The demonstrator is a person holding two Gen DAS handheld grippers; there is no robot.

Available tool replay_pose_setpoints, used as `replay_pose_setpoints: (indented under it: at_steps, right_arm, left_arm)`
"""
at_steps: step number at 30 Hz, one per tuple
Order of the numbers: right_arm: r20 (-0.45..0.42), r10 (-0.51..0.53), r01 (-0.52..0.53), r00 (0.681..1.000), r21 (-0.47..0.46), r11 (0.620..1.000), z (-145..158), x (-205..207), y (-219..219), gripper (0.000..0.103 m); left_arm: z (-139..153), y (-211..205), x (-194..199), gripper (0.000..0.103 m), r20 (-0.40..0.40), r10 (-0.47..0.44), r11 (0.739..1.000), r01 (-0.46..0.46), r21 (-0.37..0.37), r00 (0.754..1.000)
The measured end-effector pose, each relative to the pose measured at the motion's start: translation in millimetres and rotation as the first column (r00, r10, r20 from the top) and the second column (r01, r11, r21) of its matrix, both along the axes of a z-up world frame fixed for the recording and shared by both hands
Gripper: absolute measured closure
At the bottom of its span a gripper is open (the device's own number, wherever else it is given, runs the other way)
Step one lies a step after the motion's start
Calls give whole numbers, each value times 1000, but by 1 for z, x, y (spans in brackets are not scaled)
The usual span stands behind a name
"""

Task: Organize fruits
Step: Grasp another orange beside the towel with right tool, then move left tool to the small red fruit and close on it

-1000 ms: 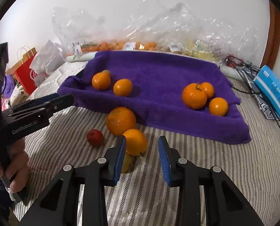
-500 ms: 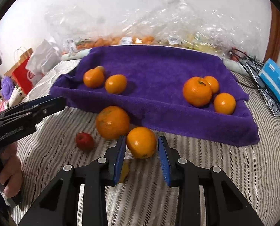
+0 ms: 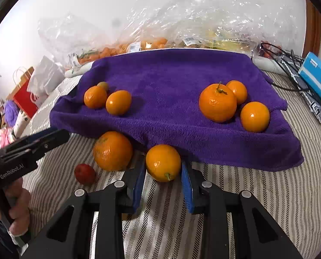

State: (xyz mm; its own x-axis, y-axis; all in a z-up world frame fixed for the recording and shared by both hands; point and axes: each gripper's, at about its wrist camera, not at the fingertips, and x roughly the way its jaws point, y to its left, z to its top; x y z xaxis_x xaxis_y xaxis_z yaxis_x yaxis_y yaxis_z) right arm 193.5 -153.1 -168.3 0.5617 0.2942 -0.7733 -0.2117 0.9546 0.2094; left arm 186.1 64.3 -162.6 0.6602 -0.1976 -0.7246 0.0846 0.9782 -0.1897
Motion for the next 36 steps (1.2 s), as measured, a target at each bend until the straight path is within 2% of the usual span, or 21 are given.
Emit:
replay_pose_setpoints:
  at_steps: [12,19,24,28,36]
  right_arm:
    - [0,29,-29,1000,-68,997,1,0,7,71]
    - [-1,14,-14,1000,-28,1000,1,-3,0,71]
    - [-4,-17,17,1000,-16,1000,1,-3,-6,71]
    - [9,-35,36,999,-14,999,3,-5,-8,71]
    - [64,-22,23,998,-10,1000,10,-15,-8,71]
  left_arm:
    - [-10,3,6,56,-59,20,999,-22,-49,998]
    - [-10,1,7,56,-62,8,1000,-10,-30,998]
    - [-10,-1,9,50,-70,-18,1000,17,-23,997]
    - [-10,-3,9,50,-72,-24,1000,24,-8,997]
    - [-7,2,5,52,-65,-50,996,45,-77,997]
